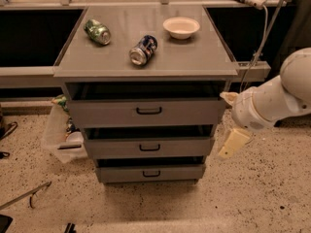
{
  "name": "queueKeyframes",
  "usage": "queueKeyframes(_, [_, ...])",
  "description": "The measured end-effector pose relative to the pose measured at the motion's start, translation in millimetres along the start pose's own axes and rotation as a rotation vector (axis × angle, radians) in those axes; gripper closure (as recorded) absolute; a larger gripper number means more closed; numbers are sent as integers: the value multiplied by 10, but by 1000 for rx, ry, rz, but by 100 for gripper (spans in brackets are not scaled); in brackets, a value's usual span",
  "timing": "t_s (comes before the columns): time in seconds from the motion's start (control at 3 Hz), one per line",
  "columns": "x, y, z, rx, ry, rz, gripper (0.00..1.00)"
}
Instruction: Open top drawer
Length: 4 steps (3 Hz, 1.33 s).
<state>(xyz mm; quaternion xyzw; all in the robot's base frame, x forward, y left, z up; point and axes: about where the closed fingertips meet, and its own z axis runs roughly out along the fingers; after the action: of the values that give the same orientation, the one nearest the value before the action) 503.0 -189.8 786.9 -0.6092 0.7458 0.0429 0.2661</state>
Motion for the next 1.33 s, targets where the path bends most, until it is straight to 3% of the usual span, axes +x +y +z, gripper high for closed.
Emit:
queueKeyframes(0.33, [-116, -189, 315, 9, -27, -47, 0])
queueKeyframes(0.67, [-253, -305, 632, -11, -48, -97, 0])
queueKeyframes(1.0, [-335, -338, 950, -53, -87, -110, 0])
queueKeyframes(1.33, [-336, -338, 951, -53, -87, -110, 0])
